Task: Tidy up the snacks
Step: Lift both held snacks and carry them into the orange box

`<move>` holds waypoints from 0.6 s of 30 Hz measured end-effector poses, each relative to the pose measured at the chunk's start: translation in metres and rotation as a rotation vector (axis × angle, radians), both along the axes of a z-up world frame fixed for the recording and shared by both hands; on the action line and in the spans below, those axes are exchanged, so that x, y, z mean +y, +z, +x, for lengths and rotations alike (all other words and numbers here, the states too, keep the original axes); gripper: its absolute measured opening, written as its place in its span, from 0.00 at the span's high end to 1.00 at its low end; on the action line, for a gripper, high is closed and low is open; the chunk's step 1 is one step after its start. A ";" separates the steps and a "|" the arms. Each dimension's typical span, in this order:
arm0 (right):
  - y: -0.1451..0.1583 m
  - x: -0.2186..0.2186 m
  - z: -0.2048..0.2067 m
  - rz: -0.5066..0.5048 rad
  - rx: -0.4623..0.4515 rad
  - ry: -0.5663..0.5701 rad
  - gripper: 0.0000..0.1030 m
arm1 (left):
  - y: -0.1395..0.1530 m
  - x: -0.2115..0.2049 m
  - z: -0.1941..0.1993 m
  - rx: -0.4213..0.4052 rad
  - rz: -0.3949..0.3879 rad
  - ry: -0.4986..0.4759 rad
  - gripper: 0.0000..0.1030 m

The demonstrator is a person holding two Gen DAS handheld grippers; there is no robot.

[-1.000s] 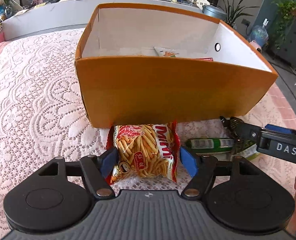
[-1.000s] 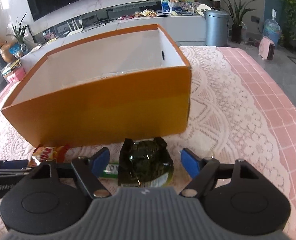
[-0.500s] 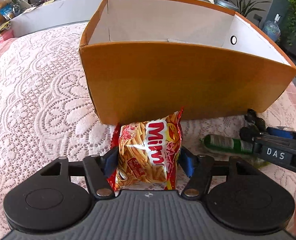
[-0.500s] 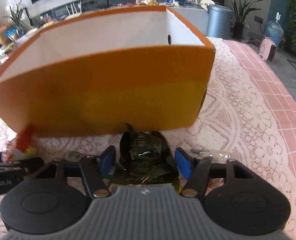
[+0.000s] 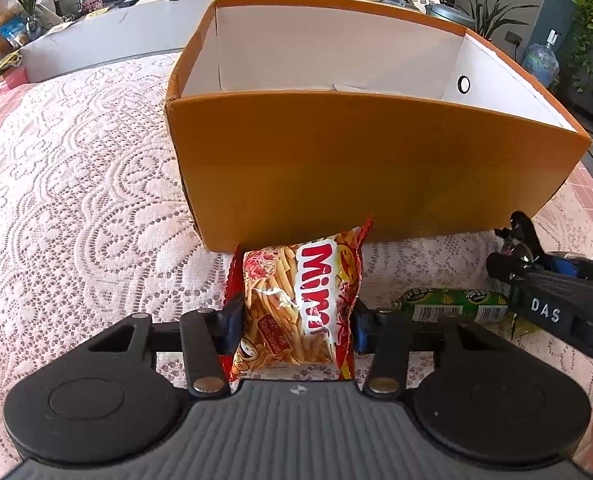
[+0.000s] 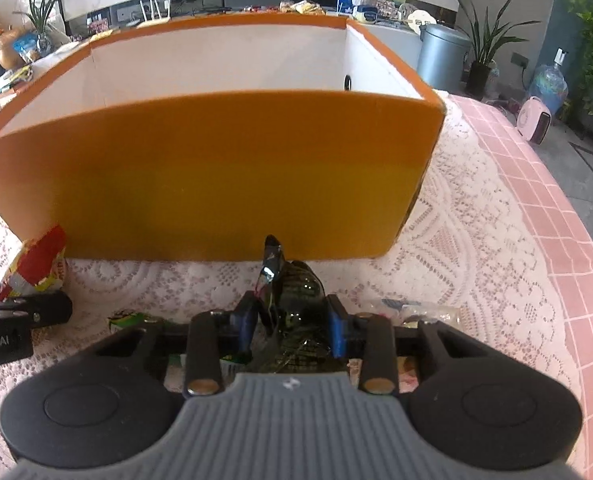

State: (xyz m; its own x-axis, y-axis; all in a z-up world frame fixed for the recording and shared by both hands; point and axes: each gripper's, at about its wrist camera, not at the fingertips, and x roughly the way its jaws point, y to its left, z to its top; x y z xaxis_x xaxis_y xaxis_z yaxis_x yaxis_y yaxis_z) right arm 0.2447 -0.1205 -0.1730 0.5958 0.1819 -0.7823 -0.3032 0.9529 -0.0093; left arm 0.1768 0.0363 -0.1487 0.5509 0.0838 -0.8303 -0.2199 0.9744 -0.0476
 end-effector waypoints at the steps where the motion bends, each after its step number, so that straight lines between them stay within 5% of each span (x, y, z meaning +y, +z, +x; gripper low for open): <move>1: 0.002 0.000 -0.001 0.004 -0.008 -0.001 0.67 | 0.001 0.000 -0.001 -0.002 0.001 0.002 0.46; 18: 0.034 -0.023 -0.043 0.162 -0.092 0.024 0.67 | 0.040 0.008 -0.054 -0.114 -0.101 -0.022 0.47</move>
